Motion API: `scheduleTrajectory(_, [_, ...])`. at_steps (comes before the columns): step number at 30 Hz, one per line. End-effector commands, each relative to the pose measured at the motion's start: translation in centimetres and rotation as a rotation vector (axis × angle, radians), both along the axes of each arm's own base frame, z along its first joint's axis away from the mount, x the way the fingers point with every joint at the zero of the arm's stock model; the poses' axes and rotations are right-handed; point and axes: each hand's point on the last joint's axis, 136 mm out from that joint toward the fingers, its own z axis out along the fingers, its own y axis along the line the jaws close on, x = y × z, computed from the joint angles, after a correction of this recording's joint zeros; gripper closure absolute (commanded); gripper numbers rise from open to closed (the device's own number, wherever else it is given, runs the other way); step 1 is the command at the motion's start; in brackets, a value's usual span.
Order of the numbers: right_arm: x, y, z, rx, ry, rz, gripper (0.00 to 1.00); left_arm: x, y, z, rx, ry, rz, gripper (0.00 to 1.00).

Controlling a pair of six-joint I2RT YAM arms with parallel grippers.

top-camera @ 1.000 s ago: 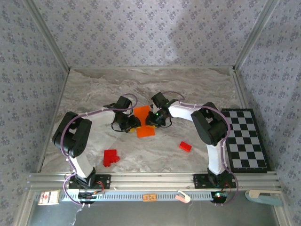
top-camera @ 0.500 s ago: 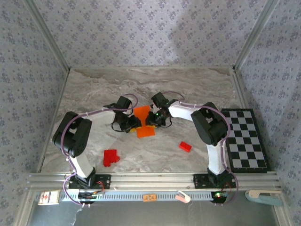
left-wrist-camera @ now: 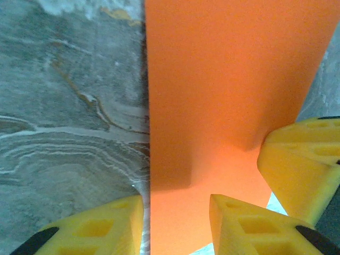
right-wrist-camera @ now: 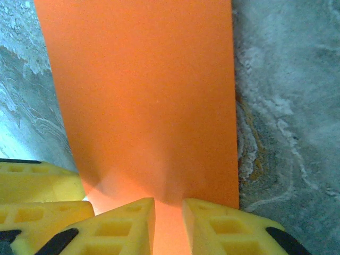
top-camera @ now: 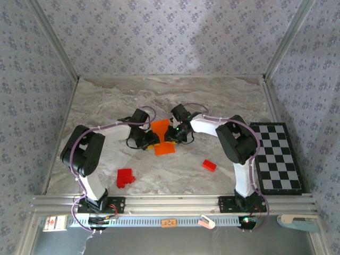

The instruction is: Fold a paper plane with a square sheet of paper (pick it up from the middle)

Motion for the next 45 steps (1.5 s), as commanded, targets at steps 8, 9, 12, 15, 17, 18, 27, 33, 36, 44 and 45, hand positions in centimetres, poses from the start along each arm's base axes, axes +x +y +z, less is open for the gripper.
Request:
scheduleTrajectory(8, [-1.7, -2.7, -4.5, -0.157, 0.094, -0.028, 0.75, -0.7, -1.7, 0.6, -0.073, 0.029, -0.043, 0.64])
scheduleTrajectory(9, [-1.7, -2.7, -4.4, -0.157, 0.094, -0.029, 0.75, -0.8, -1.8, 1.0, -0.087, 0.024, -0.047, 0.64])
scheduleTrajectory(12, [-1.7, -2.7, -4.5, -0.156, 0.094, -0.030, 0.75, -1.0, -2.2, 2.2, -0.125, 0.011, -0.058, 0.64])
scheduleTrajectory(15, [-1.7, -2.6, -4.4, -0.154, 0.094, -0.031, 0.75, -1.4, -2.5, 2.7, -0.163, 0.020, -0.060, 0.65])
scheduleTrajectory(17, [-1.7, -2.7, -4.4, -0.156, 0.093, -0.029, 0.75, -1.6, -2.5, 2.8, -0.183, 0.029, -0.048, 0.65])
scheduleTrajectory(18, [-1.7, -2.7, -4.3, -0.157, 0.091, -0.030, 0.75, -1.6, -2.4, 2.7, -0.188, 0.036, -0.039, 0.65])
scheduleTrajectory(27, [-1.7, -2.7, -4.3, -0.155, 0.088, -0.032, 0.75, 0.2, -2.0, 2.9, -0.257, 0.012, 0.028, 0.65])
scheduleTrajectory(33, [-1.8, -2.7, -4.3, -0.154, 0.087, -0.031, 0.75, 1.4, -1.4, 1.8, -0.247, 0.017, 0.060, 0.69])
scheduleTrajectory(36, [-1.7, -2.6, -4.1, -0.141, 0.080, -0.029, 0.75, 2.0, -0.8, 1.2, -0.243, 0.028, 0.091, 0.72])
scheduleTrajectory(44, [-1.0, -1.6, -2.5, -0.080, 0.032, -0.019, 0.69, 2.4, -0.7, 0.7, -0.266, 0.050, 0.124, 0.83])
scheduleTrajectory(45, [-0.8, -1.5, -2.1, -0.072, 0.019, -0.018, 0.68, 2.4, -0.7, 0.6, -0.265, 0.052, 0.125, 0.85])
